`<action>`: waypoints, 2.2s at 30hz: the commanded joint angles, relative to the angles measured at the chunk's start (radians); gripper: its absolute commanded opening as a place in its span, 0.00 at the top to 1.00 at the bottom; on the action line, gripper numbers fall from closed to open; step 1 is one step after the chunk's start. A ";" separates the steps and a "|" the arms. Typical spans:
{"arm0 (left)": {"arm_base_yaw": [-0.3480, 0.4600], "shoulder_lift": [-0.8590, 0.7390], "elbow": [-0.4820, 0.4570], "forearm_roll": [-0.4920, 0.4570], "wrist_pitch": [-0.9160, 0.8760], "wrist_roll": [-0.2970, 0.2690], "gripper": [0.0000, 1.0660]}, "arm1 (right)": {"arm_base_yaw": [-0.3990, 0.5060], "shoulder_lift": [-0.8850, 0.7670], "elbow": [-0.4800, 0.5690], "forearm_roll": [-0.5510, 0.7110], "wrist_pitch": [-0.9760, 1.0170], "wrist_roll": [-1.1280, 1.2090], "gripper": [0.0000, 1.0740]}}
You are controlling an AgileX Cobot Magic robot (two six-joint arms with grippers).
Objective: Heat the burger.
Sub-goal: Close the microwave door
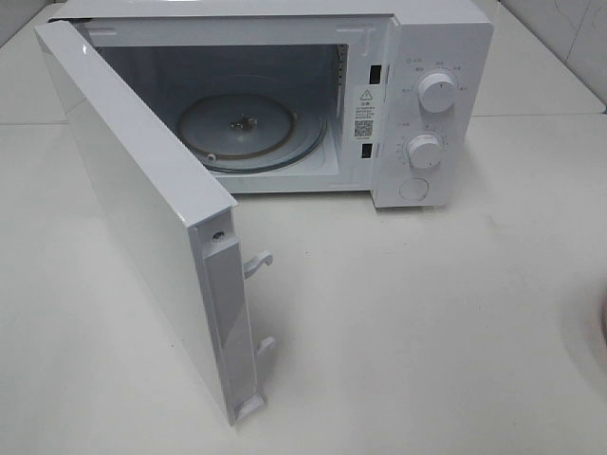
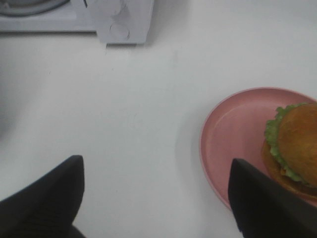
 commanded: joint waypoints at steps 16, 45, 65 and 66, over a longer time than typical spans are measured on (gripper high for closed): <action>0.003 -0.007 -0.001 0.002 0.002 -0.006 0.06 | -0.163 -0.206 0.004 0.001 -0.005 -0.005 0.29; 0.003 -0.008 -0.001 0.002 0.002 -0.006 0.06 | -0.162 -0.206 0.004 0.000 -0.005 -0.003 0.29; 0.003 0.048 -0.008 0.055 -0.221 -0.056 0.38 | -0.162 -0.206 0.004 -0.001 -0.005 -0.003 0.29; 0.003 0.048 -0.008 0.055 -0.221 -0.056 0.38 | -0.162 -0.206 0.004 -0.001 -0.005 -0.003 0.29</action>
